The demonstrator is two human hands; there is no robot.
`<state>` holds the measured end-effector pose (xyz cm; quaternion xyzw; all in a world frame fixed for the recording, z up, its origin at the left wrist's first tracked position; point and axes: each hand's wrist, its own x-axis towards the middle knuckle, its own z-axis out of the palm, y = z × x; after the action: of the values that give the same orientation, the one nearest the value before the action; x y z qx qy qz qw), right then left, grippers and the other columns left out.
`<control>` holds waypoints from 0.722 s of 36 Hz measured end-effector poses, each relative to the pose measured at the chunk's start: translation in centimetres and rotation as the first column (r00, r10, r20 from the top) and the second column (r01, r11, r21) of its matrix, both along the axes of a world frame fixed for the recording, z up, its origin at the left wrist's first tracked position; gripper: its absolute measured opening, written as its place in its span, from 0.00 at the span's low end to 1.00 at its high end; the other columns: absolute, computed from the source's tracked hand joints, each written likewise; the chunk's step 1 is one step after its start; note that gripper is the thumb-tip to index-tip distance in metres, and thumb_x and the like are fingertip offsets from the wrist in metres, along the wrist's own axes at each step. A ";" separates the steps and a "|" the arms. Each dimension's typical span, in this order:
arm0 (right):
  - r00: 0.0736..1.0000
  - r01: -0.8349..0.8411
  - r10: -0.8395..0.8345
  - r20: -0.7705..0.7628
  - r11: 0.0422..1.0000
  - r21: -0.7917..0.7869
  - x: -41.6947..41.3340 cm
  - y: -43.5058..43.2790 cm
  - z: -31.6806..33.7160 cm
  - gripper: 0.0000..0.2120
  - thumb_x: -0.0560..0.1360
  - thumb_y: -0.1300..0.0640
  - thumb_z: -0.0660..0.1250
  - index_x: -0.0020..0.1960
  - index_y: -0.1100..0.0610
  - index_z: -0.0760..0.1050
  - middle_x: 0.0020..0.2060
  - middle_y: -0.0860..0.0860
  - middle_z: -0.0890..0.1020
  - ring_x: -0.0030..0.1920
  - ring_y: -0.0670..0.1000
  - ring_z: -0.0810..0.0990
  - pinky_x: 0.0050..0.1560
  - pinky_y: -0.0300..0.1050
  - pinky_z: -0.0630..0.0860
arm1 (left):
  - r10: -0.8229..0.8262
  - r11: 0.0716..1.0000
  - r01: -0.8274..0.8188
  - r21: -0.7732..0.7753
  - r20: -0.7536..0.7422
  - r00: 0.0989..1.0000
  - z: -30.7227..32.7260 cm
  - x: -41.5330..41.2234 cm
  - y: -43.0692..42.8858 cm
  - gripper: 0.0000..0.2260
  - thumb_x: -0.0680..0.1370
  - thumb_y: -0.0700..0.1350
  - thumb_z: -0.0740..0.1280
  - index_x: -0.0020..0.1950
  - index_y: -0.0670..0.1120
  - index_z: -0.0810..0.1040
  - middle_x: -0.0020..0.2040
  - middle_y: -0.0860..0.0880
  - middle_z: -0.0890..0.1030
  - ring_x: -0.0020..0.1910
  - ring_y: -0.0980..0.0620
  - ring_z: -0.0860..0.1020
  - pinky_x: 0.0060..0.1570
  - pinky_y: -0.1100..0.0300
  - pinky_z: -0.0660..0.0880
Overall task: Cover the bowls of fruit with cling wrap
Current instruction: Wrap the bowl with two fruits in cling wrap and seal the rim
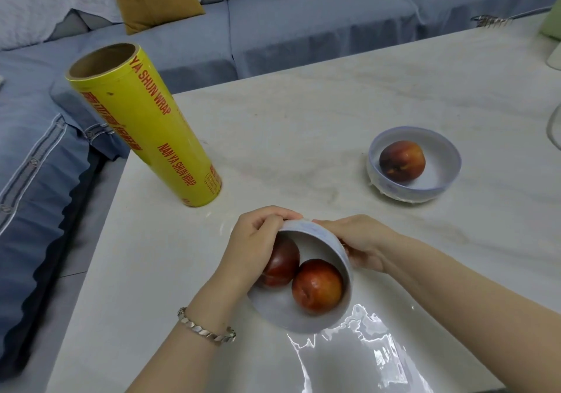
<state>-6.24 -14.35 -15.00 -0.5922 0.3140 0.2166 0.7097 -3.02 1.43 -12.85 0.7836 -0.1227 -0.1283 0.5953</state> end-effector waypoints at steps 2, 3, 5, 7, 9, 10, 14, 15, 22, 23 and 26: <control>1.000 -0.019 0.020 -0.018 0.998 0.055 -0.1 -0.2 0.0 0.08 0.68 0.54 0.73 0.42 0.56 0.78 0.27 0.51 0.73 0.25 0.46 0.67 0.26 0.35 0.68 | -0.035 0.999 0.035 -0.010 0.012 0.999 0.1 -0.1 0.1 0.12 0.68 0.44 0.59 0.35 0.49 0.83 0.40 0.51 0.85 0.44 0.56 0.81 0.46 0.68 0.74; 1.000 -0.018 0.018 0.001 0.997 0.076 -0.1 -0.3 0.1 0.06 0.69 0.56 0.72 0.42 0.57 0.78 0.29 0.52 0.73 0.26 0.46 0.67 0.27 0.35 0.68 | -0.066 0.998 0.066 -0.010 0.019 0.998 0.1 -0.2 0.2 0.12 0.70 0.46 0.60 0.36 0.48 0.83 0.41 0.51 0.84 0.45 0.56 0.81 0.47 0.67 0.74; 0.995 -0.009 0.000 0.098 0.995 0.095 -0.2 -0.4 0.0 0.03 0.71 0.60 0.70 0.43 0.59 0.79 0.34 0.56 0.76 0.33 0.50 0.70 0.31 0.37 0.70 | -0.128 0.992 0.129 0.001 0.029 0.991 0.0 -0.2 0.5 0.11 0.71 0.52 0.62 0.39 0.52 0.83 0.43 0.53 0.84 0.47 0.56 0.80 0.49 0.66 0.74; 0.975 -0.032 0.024 0.222 0.999 0.033 -0.4 -0.5 0.0 0.04 0.71 0.63 0.69 0.46 0.60 0.81 0.41 0.57 0.81 0.40 0.51 0.76 0.38 0.38 0.75 | -0.159 0.987 0.159 0.016 0.007 0.987 0.0 -0.2 0.6 0.09 0.72 0.54 0.63 0.41 0.59 0.84 0.45 0.57 0.84 0.50 0.60 0.80 0.52 0.68 0.73; 0.940 -0.111 0.131 0.314 0.990 -0.081 -0.8 -0.8 0.2 0.06 0.73 0.62 0.67 0.47 0.60 0.82 0.42 0.53 0.84 0.40 0.46 0.80 0.41 0.35 0.77 | -0.167 0.985 0.167 0.042 -0.004 0.986 0.0 -0.1 0.5 0.12 0.74 0.55 0.60 0.40 0.61 0.84 0.46 0.58 0.84 0.50 0.63 0.79 0.53 0.71 0.71; 0.923 -0.149 0.183 0.338 0.981 -0.124 -1.0 -1.1 0.3 0.07 0.74 0.62 0.65 0.47 0.59 0.82 0.41 0.51 0.84 0.40 0.44 0.80 0.42 0.34 0.77 | -0.165 0.985 0.165 0.057 -0.004 0.986 0.1 0.0 0.4 0.13 0.74 0.55 0.59 0.39 0.60 0.84 0.46 0.58 0.84 0.50 0.63 0.79 0.52 0.72 0.71; 0.892 -0.185 0.222 0.394 0.974 -0.130 -2.3 -1.8 0.0 0.11 0.77 0.63 0.60 0.52 0.61 0.80 0.44 0.51 0.83 0.42 0.43 0.79 0.43 0.31 0.76 | -0.156 0.983 0.157 0.091 -0.013 0.988 0.2 0.4 0.1 0.16 0.77 0.54 0.57 0.38 0.56 0.83 0.43 0.61 0.83 0.46 0.65 0.78 0.49 0.73 0.70; 0.890 -0.191 0.228 0.395 0.973 -0.131 -2.6 -1.9 -0.1 0.11 0.78 0.63 0.59 0.53 0.61 0.80 0.45 0.51 0.82 0.43 0.43 0.80 0.44 0.30 0.75 | -0.155 0.983 0.155 0.097 -0.012 0.988 0.2 0.4 0.0 0.16 0.76 0.54 0.57 0.38 0.56 0.83 0.43 0.61 0.83 0.46 0.66 0.78 0.49 0.73 0.70; 0.829 -0.113 0.364 0.424 0.852 -0.511 -2.7 -2.2 2.4 0.18 0.80 0.50 0.52 0.63 0.54 0.74 0.58 0.44 0.77 0.59 0.41 0.73 0.63 0.29 0.64 | -0.117 0.988 0.118 0.098 -0.018 0.993 -0.1 0.5 -0.2 0.16 0.74 0.55 0.57 0.39 0.53 0.83 0.45 0.56 0.84 0.49 0.60 0.79 0.55 0.63 0.72; 0.823 -0.126 0.350 0.447 0.880 -0.457 -2.6 -1.6 2.7 0.18 0.79 0.49 0.51 0.64 0.51 0.73 0.60 0.43 0.76 0.61 0.40 0.72 0.66 0.32 0.63 | -0.113 0.988 0.114 0.101 -0.017 0.993 -0.1 0.5 -0.2 0.16 0.74 0.55 0.57 0.40 0.53 0.83 0.45 0.55 0.84 0.50 0.59 0.80 0.56 0.61 0.73; 0.778 -0.205 0.418 0.470 0.875 -0.438 -3.1 0.5 2.4 0.13 0.79 0.48 0.51 0.58 0.38 0.69 0.60 0.31 0.71 0.57 0.28 0.69 0.60 0.20 0.59 | -0.096 0.991 0.097 0.097 -0.019 0.995 -0.1 0.4 -0.1 0.18 0.75 0.54 0.56 0.44 0.50 0.84 0.46 0.53 0.85 0.50 0.57 0.81 0.55 0.60 0.73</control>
<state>-9.30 -13.87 -12.58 -0.7937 0.0265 0.0916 0.6008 -2.61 1.31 -12.94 0.8040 -0.1499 -0.1685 0.5502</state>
